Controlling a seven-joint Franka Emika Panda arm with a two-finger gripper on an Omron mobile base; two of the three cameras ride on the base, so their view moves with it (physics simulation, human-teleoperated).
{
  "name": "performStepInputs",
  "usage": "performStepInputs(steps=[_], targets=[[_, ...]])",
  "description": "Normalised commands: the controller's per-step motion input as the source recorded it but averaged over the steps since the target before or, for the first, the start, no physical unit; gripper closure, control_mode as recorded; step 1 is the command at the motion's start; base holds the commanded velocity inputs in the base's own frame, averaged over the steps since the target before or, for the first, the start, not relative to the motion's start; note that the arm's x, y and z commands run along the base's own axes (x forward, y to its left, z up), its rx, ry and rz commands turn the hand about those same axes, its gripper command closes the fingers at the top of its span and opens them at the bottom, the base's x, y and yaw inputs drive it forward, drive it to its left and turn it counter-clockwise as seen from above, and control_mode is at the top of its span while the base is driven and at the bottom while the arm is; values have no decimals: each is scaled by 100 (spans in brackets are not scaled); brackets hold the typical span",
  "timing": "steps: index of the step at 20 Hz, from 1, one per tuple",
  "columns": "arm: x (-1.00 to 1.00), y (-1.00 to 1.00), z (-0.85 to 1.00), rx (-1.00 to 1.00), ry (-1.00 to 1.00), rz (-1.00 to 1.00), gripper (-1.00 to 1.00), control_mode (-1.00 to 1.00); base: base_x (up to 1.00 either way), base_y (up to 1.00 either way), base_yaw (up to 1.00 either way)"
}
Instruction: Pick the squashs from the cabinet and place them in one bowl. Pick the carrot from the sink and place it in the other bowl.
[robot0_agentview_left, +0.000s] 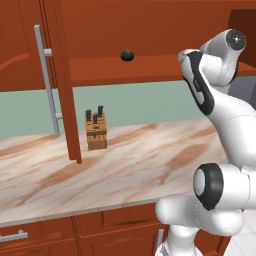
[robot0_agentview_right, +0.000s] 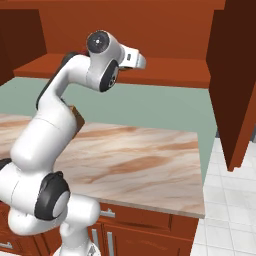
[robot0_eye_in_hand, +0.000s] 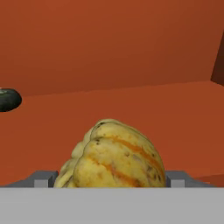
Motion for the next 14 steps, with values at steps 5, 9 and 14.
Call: performStepInputs(steps=[5, 9, 14], targets=[[-55, 7, 7, 0, 1, 0, 100, -100, 0, 0, 0], [-50, 14, -2, 0, 2, 0, 100, -100, 0, 0, 0], [-46, 20, -26, 1, 2, 0, 100, -100, 0, 0, 0]])
